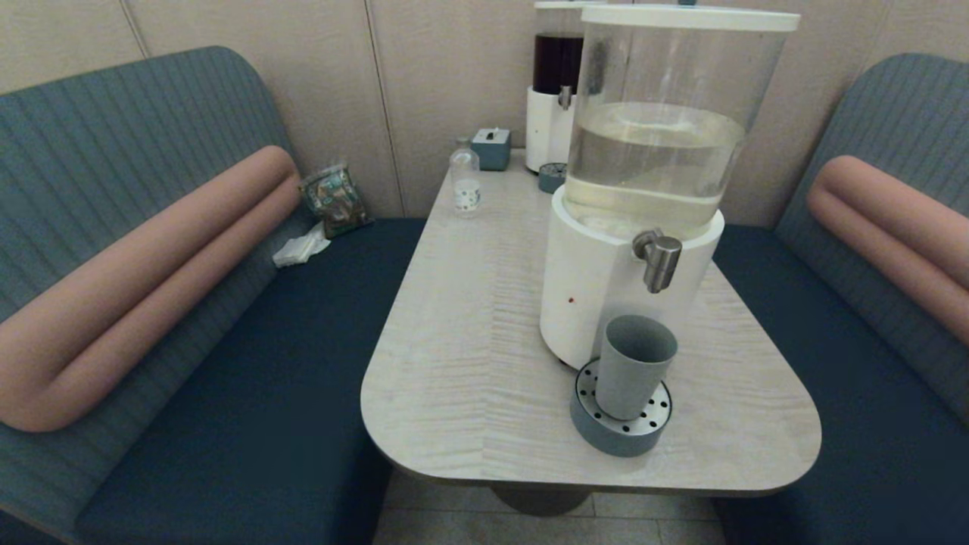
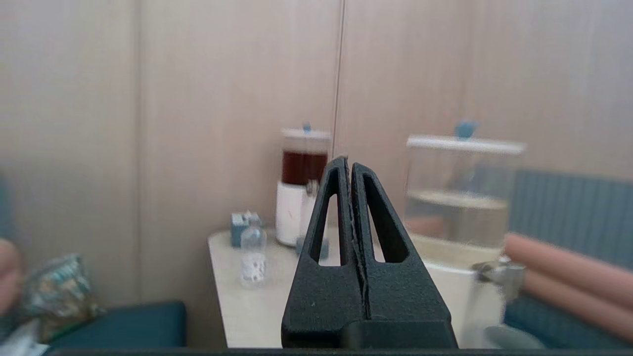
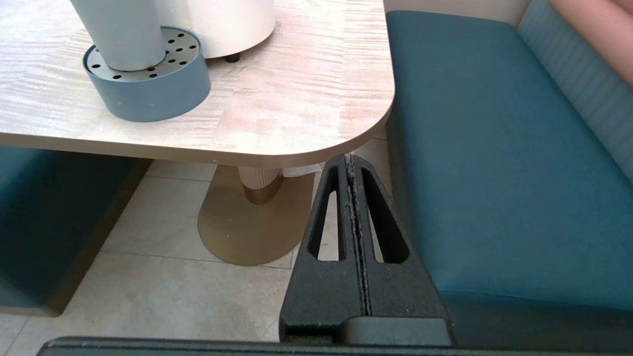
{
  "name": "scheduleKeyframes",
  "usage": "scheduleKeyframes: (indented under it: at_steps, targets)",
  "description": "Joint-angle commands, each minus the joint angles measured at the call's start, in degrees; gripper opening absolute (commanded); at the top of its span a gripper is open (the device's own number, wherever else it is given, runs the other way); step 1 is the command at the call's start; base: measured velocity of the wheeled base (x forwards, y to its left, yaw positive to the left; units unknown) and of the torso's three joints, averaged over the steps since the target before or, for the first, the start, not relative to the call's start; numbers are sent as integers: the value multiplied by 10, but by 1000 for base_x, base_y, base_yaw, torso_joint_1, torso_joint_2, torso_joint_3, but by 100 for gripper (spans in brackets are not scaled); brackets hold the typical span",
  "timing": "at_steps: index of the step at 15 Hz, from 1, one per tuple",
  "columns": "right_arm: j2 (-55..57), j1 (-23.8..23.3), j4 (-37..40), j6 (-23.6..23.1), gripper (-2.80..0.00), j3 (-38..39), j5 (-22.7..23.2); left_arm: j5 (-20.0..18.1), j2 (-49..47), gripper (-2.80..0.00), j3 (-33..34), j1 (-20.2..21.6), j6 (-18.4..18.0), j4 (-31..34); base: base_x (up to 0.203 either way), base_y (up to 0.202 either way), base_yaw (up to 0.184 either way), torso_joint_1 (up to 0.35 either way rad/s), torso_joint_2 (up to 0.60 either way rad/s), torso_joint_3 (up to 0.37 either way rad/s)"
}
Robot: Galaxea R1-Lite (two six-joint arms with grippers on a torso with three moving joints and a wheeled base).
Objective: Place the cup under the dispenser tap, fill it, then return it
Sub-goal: Turn on the faucet
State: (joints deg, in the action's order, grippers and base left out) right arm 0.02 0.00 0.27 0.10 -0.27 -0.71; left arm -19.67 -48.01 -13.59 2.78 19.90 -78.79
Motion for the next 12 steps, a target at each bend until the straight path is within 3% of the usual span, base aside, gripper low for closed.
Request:
scheduleKeyframes:
  at_steps: [1, 5, 6, 8, 11, 12]
  targets:
    - [-3, 0, 0, 0, -280, 0, 0, 2, 174, -280, 19, 3, 4, 78, 0, 0, 0, 0, 0, 0]
    - [-3, 0, 0, 0, -280, 0, 0, 7, 438, -280, 22, -12, 39, 403, 0, 0, 0, 0, 0, 0]
    - [-3, 0, -3, 0, -280, 1, 0, 26, 468, -280, 43, -14, 14, 436, 0, 0, 0, 0, 0, 0]
    - [-3, 0, -4, -1, -280, 1, 0, 79, 483, -280, 128, -18, -67, 522, 0, 0, 0, 0, 0, 0]
    - [-3, 0, -4, -1, -280, 3, 0, 175, 480, -280, 138, -20, -199, 758, 0, 0, 0, 0, 0, 0]
    - [-3, 0, -4, -3, -280, 3, -1, 203, 479, -280, 137, -21, -211, 796, 0, 0, 0, 0, 0, 0]
